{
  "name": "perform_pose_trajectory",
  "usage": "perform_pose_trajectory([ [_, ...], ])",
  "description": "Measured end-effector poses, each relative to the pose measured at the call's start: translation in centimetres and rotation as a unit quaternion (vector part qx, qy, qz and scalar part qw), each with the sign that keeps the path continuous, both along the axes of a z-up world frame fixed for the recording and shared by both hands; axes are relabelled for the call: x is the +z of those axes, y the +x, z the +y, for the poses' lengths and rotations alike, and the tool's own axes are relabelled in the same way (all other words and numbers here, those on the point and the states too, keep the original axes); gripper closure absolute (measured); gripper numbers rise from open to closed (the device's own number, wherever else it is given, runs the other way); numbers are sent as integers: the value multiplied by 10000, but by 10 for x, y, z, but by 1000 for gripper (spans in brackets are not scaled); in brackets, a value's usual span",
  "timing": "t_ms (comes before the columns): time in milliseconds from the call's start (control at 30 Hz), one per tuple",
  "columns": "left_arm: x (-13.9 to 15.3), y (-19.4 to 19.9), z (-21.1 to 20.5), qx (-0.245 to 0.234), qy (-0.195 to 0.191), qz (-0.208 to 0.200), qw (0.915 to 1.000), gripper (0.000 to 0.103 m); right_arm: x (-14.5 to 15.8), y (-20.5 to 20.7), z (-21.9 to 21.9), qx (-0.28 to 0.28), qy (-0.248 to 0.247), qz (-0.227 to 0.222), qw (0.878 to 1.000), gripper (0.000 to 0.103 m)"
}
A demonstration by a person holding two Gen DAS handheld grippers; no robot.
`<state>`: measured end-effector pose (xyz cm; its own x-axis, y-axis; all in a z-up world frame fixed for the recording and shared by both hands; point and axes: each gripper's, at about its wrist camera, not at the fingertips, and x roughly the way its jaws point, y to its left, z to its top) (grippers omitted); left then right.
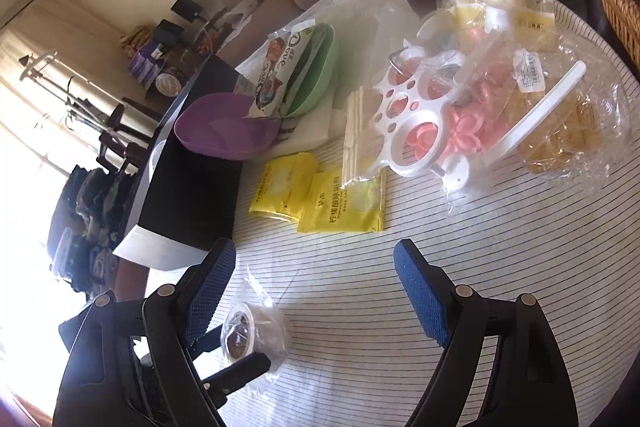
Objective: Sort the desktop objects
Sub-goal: 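Hold the tape roll with the left tool while the right tool grasps a yellow sachet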
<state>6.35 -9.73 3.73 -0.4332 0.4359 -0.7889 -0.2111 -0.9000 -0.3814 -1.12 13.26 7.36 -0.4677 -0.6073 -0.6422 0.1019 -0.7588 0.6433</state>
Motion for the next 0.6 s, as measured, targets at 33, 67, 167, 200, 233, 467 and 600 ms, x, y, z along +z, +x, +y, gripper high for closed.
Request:
perform_pose_trajectory([
  [33, 3, -1, -7, 68, 64, 18, 10000, 39, -2, -2, 0, -19, -71, -55, 10000, 19],
  [67, 6, -1, -13, 128, 121, 28, 9998, 39, -4, -3, -1, -35, -146, -95, 9998, 19],
  [167, 8, -6, -29, 278, 327, -42, 9991, 39, -7, -7, -2, -154, -138, -107, 9997, 19],
  [200, 8, -7, -34, 325, 414, -75, 9986, 39, -8, -7, -3, -187, -60, -91, 9998, 19],
  [233, 8, -9, -38, 363, 460, -105, 9982, 39, -8, -8, -5, -225, 52, -53, 9997, 19],
  [467, 11, -13, -47, 454, 690, -143, 9965, 39, -12, -11, -26, -154, 831, 241, 9961, 20],
  [600, 23, -13, -49, 418, 830, -34, 9957, 39, -16, -13, -41, 18, 1320, 461, 9902, 21],
])
